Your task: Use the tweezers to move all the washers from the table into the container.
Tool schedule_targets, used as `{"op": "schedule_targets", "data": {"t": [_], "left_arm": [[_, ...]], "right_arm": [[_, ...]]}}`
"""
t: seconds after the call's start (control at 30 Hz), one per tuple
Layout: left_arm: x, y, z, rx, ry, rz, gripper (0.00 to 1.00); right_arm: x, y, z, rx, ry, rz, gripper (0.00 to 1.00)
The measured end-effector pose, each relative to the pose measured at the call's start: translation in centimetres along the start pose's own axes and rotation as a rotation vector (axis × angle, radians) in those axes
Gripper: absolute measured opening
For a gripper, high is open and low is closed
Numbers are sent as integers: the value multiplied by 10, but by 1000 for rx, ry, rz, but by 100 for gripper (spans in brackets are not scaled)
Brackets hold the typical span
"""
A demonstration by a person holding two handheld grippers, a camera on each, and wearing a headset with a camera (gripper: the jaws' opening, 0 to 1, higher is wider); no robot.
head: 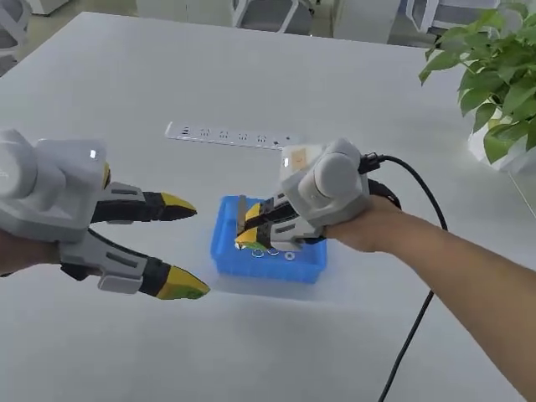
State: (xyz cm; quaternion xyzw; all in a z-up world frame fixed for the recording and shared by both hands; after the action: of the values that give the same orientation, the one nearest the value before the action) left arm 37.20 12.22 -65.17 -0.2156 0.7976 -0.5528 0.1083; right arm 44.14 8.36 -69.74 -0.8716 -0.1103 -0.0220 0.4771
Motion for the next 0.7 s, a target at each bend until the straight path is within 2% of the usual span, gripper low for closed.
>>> {"op": "schedule_targets", "data": {"t": [0.33,0.7], "left_arm": [[-3,6,-8,-3,-35,-23,80],[-3,16,-10,-12,-52,-42,82]], "right_arm": [[14,23,12,-4,-8,21,9],[19,39,21,-5,-33,37,9]]}}
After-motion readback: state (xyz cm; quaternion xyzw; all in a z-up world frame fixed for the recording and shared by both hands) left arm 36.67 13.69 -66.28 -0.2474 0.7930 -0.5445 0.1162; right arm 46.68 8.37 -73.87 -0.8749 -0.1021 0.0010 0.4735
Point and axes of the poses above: the centre of the closed fingertips' face, and the gripper's own axes: z roughly forward along the fingers, x roughly to its right, y roughly out of its underside, the point moved 2 cm from there along -z, roughly backward along the fingers, and after that the axes turned 7 degrees about x, right-handed, at the moved point
